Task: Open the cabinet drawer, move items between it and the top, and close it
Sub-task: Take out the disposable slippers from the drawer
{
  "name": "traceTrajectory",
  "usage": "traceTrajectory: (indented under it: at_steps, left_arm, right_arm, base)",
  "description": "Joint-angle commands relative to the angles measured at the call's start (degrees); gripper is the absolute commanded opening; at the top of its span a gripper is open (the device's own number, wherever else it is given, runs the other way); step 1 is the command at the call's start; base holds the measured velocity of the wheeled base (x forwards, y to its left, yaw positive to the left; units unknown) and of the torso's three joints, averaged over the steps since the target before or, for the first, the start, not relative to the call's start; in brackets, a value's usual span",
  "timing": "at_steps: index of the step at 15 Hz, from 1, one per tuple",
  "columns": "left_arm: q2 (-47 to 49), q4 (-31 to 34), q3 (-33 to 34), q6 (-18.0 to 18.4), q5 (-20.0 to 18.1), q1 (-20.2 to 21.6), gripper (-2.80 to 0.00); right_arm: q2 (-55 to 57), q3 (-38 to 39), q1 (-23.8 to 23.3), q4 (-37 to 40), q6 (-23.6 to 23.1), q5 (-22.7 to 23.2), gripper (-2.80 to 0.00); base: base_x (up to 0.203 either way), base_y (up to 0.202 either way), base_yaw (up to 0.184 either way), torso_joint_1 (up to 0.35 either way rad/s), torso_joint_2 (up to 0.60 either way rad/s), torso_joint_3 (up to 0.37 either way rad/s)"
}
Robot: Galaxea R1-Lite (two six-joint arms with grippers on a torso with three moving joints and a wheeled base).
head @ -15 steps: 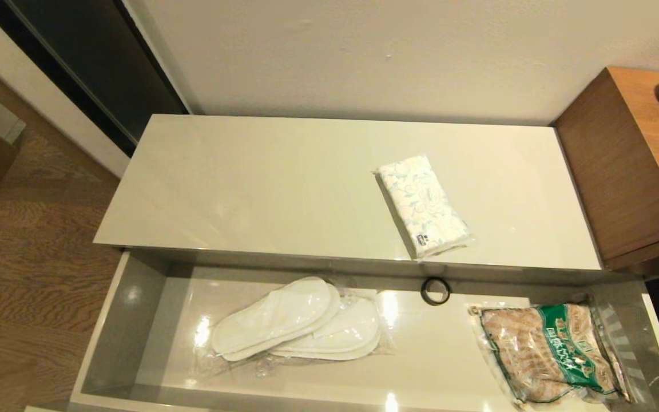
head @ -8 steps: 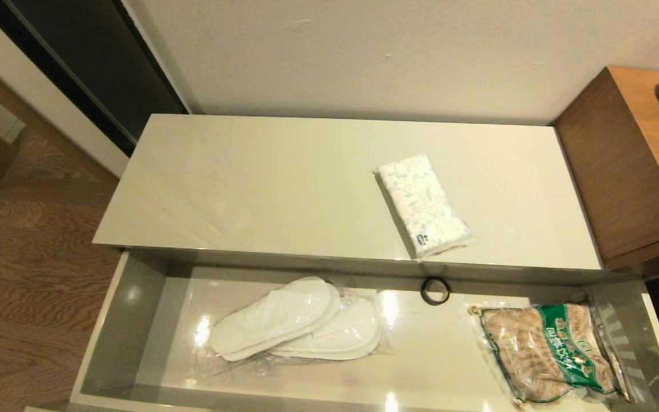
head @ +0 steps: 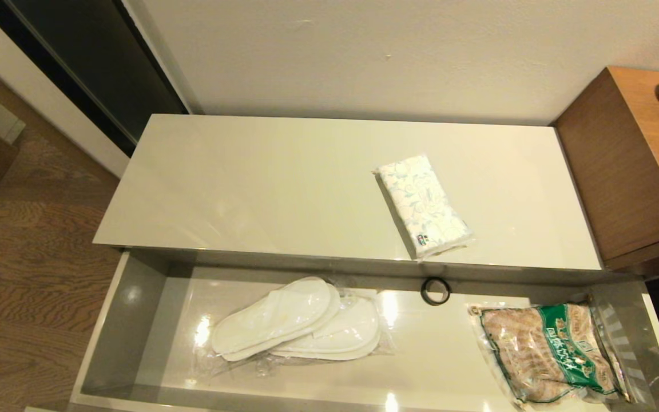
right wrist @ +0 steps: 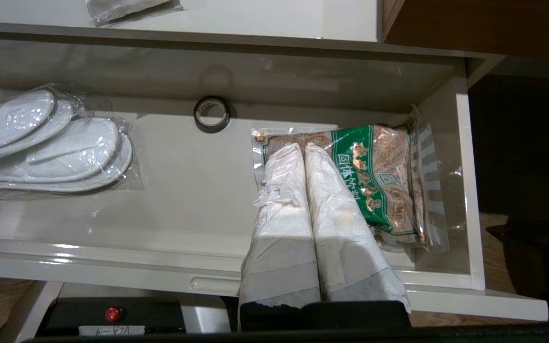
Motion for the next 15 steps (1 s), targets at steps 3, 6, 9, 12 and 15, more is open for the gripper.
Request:
traceTrajectory:
  at_steps: [3,6,9,12,15]
  left_arm:
    - [1.3,-1.8,7.2,3.1,-0.5,-1.9,-2.80]
    - [1.6,-3.3,12.7,4.7,0.1,-2.2,-2.80]
    - [7.0,-15.0,20.4,5.8,-1.0,-4.7,-2.80]
    - [12.3,-23.0,23.9,6.4,-1.6,-10.6,-2.80]
    - [13.5,-25.5,24.6,6.9,-1.1,-18.4,-2.80]
  right_arm:
    - [0.1,0.1,0.0,0.0,0.0,0.0,-2.80]
    - [0.1,0.1,0.0,0.0,0.0,0.0,-2.80]
    - [0.1,0.1,0.0,0.0,0.0,0.0,-2.80]
    - [0.1,0.1,0.0,0.0,0.0,0.0,-2.80]
    - [0.1,0.1,0.0,0.0,0.0,0.0,-2.80]
  base:
    - [0.000,0.000,0.000,0.000,0.00,0.000]
    - [0.000,0.000,0.000,0.000,0.00,0.000]
    - [0.000,0.000,0.000,0.000,0.00,0.000]
    - [0.000,0.000,0.000,0.000,0.00,0.000]
    - [0.000,0.000,0.000,0.000,0.00,0.000]
